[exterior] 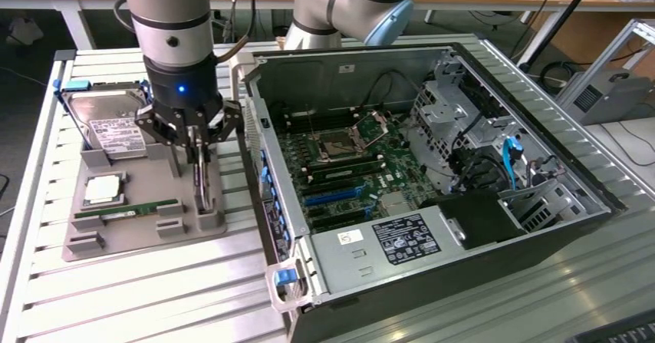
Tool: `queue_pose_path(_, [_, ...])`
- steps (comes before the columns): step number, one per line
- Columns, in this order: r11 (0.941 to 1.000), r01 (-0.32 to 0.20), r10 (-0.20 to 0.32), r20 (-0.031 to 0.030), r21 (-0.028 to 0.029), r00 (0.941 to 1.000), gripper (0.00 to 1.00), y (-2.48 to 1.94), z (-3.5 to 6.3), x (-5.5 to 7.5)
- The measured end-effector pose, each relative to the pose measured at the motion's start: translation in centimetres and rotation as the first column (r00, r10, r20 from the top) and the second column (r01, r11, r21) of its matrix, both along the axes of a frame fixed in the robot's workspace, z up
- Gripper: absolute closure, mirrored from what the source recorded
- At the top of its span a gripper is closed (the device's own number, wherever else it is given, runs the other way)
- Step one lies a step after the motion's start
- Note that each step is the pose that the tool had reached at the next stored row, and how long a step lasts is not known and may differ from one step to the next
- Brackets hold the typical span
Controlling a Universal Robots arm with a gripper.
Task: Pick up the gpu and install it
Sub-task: 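Pick up the gpu and move the gpu toward the slot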
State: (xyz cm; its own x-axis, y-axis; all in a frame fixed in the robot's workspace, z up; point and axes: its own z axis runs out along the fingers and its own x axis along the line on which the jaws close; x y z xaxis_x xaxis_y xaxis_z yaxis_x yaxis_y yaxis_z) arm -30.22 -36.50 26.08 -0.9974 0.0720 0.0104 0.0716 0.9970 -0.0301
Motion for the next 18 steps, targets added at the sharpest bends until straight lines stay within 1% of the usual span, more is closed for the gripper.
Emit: queue_pose_path(18, [1.0,0.0,0.0,0.0,0.0,1.0,0.73,0.0,0.43,0.0])
